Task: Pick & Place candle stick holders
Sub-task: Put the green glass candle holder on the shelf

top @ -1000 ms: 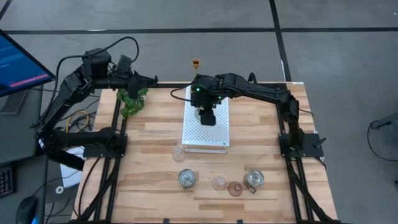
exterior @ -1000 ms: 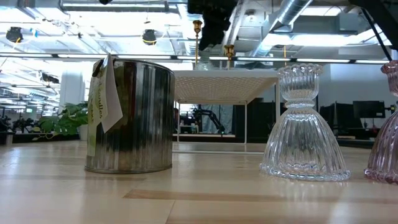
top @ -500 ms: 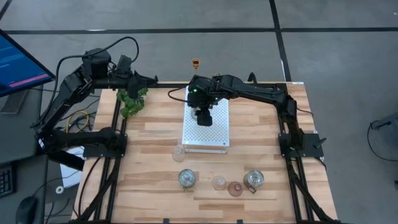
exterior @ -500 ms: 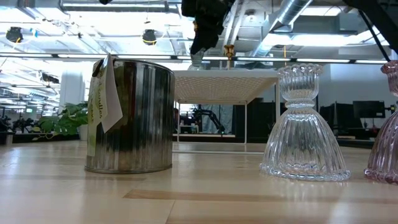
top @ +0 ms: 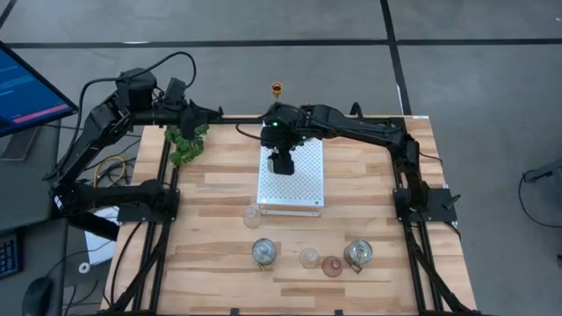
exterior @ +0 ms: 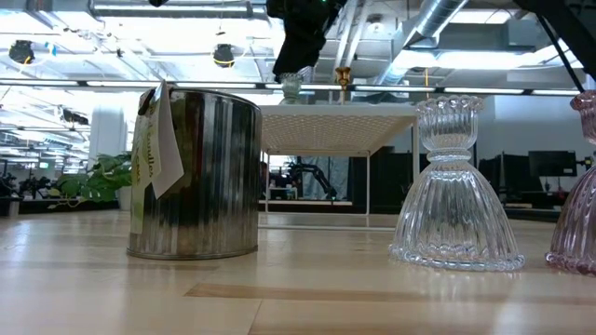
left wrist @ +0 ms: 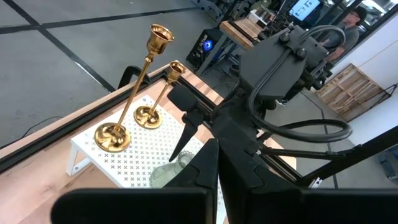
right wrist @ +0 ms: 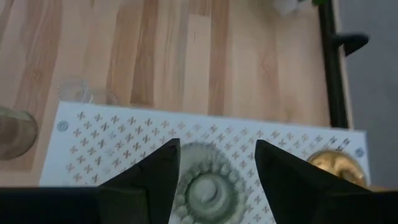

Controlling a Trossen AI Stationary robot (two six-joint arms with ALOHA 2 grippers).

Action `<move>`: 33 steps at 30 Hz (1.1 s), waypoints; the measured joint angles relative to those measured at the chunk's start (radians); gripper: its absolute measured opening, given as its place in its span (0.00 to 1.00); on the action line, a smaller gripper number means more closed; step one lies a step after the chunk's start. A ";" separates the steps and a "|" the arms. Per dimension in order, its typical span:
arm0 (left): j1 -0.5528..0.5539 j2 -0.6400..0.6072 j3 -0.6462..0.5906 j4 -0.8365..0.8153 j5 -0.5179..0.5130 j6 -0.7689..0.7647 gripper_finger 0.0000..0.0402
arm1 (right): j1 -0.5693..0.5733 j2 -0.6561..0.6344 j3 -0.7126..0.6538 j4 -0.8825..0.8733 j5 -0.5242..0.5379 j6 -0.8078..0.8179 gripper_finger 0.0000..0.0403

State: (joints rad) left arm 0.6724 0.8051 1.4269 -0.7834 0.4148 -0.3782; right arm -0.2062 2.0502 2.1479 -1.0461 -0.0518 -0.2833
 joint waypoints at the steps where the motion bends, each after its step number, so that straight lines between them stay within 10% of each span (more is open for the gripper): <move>1: 0.000 0.000 0.000 0.000 0.000 0.000 0.02 | 0.000 -0.001 0.000 0.011 0.001 -0.001 0.51; 18: 0.000 0.000 0.000 0.000 -0.002 0.000 0.02 | 0.041 -0.152 0.169 -0.083 0.147 0.012 0.73; 26: 0.000 0.000 0.000 0.000 0.000 0.005 0.02 | 0.096 -0.365 -0.056 -0.148 0.237 0.161 0.40; 33: 0.000 0.000 0.000 0.000 0.000 0.007 0.02 | 0.186 -0.513 -0.589 0.371 0.234 0.267 0.03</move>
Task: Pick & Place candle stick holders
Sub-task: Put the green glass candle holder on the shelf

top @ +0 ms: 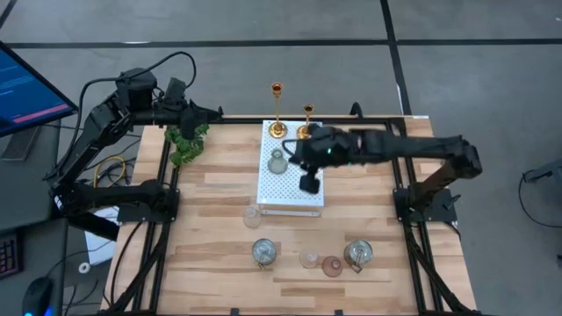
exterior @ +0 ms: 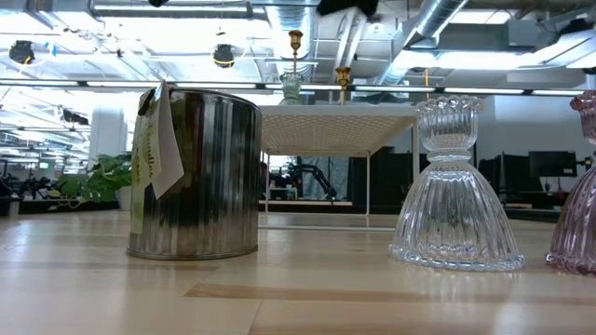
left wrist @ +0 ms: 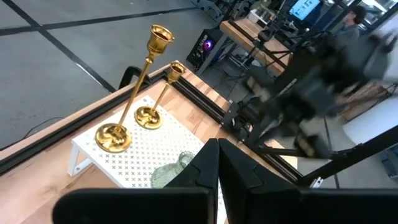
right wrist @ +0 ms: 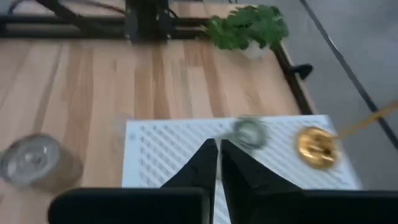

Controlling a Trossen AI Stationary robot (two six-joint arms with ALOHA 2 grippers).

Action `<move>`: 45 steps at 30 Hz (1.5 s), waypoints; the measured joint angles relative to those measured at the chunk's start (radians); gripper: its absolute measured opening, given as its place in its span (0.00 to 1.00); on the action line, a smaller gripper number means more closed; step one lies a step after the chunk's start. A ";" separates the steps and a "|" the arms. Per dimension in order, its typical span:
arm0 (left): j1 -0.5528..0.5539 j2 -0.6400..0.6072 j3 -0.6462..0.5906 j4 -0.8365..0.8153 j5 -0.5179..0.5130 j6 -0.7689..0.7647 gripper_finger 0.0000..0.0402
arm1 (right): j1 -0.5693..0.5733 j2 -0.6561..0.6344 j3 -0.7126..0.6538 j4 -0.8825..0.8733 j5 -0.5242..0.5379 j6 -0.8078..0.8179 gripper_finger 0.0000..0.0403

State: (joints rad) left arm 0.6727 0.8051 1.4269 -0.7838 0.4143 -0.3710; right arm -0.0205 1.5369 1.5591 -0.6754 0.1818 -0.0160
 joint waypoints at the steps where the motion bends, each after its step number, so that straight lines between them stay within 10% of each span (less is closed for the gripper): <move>1: 0.000 0.000 0.000 0.000 0.000 0.000 0.02 | 0.003 -0.008 -0.066 0.088 0.000 0.020 0.04; 9: 0.000 0.000 0.000 0.000 0.000 -0.004 0.01 | -0.045 0.003 -0.319 0.490 -0.195 0.148 0.01; 45: 0.000 0.002 0.000 0.000 -0.001 -0.010 0.02 | -0.235 0.104 -0.330 0.528 -0.286 0.012 0.00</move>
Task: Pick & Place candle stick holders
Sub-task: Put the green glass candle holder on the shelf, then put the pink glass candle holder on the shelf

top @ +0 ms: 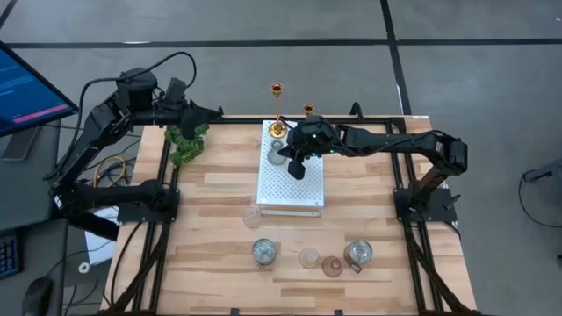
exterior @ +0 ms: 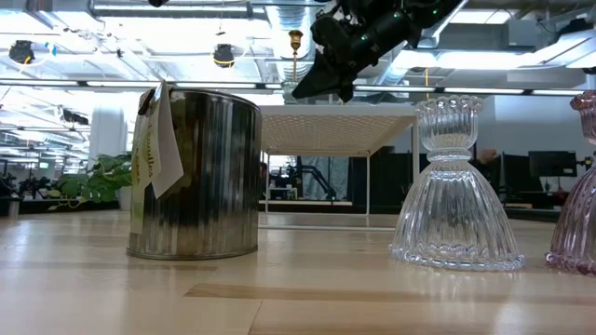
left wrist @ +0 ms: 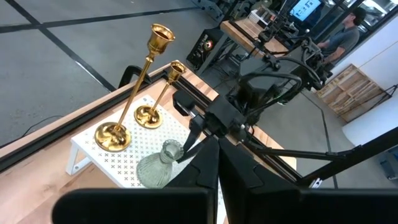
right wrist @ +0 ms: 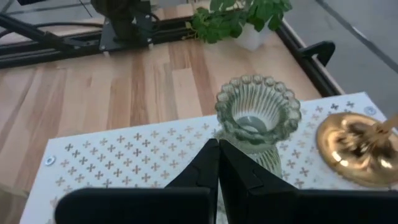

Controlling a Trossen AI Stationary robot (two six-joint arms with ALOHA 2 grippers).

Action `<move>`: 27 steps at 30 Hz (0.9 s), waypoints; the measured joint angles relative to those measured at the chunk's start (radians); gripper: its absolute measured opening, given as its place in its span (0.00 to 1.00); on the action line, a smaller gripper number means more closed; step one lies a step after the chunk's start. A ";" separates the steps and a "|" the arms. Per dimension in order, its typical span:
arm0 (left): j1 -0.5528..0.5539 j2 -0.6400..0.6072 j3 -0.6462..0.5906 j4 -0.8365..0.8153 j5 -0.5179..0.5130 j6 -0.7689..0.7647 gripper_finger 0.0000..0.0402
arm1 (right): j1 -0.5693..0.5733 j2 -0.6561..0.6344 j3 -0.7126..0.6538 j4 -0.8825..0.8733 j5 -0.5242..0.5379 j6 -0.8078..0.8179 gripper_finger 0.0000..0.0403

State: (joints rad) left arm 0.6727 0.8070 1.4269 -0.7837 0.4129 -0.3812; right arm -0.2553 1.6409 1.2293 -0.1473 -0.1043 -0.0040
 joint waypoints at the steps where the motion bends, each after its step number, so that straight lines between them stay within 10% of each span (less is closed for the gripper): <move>1: 0.000 0.000 0.000 0.000 0.000 0.000 0.02 | -0.004 0.000 0.000 0.008 0.000 -0.004 0.00; 17: 0.000 0.000 0.000 0.000 0.001 0.010 0.01 | 0.021 0.083 0.067 0.013 -0.006 0.005 0.00; 27: 0.000 0.000 0.000 -0.140 0.059 0.010 0.02 | 0.101 -0.115 0.162 -0.422 0.020 0.022 0.00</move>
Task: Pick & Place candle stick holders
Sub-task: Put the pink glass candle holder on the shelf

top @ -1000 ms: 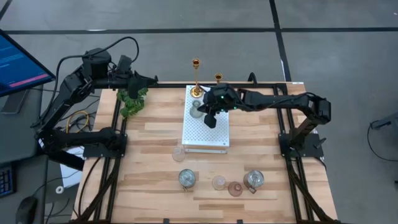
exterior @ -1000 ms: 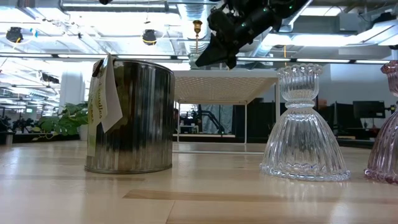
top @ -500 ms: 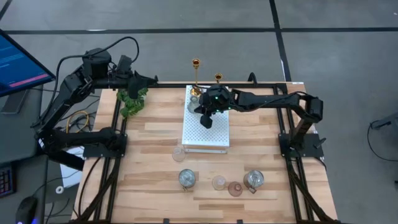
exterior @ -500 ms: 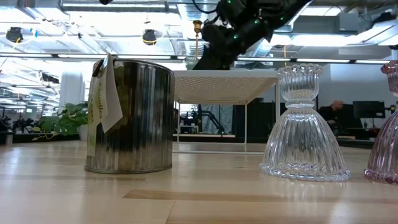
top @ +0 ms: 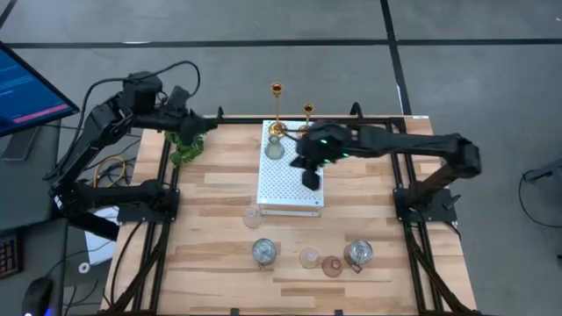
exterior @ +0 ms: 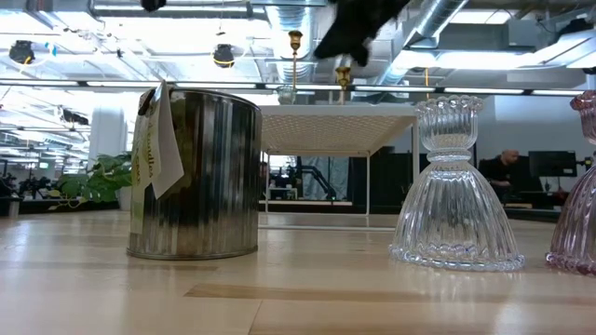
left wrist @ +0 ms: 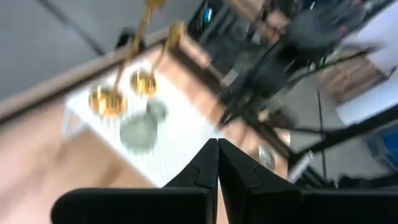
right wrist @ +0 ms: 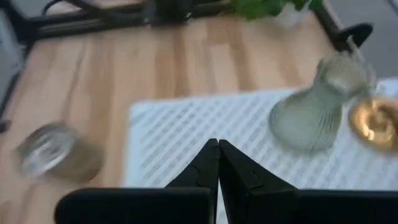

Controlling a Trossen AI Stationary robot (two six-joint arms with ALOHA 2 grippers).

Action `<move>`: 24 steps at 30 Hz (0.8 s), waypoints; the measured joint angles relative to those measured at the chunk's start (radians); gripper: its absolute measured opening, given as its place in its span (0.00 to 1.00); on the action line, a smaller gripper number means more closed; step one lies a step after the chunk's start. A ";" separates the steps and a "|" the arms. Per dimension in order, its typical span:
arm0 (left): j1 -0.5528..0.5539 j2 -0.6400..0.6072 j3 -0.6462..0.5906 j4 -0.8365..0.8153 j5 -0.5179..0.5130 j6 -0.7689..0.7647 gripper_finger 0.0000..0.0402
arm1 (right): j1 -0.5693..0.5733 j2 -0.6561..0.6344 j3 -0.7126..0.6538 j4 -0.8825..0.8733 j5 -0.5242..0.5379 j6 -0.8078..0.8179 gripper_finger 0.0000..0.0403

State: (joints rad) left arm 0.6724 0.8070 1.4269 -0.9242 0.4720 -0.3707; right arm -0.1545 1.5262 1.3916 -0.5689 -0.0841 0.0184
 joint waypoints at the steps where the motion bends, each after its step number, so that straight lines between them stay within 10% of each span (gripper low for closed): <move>1: 0.000 0.000 0.000 -0.046 0.004 0.000 0.02 | 0.017 -0.032 0.011 -0.044 0.025 0.013 0.00; 12: -0.001 0.005 0.000 -0.346 0.009 0.051 0.11 | 0.194 -0.322 0.019 -0.406 0.450 0.284 0.00; 24: -0.217 -0.001 -0.203 -0.388 0.020 0.024 0.44 | 0.288 -0.325 0.016 -0.554 0.509 0.402 0.14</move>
State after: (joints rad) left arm 0.4550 0.8060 1.2239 -1.3121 0.4919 -0.3467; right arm 0.1336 1.2011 1.4081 -1.1232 0.4254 0.4202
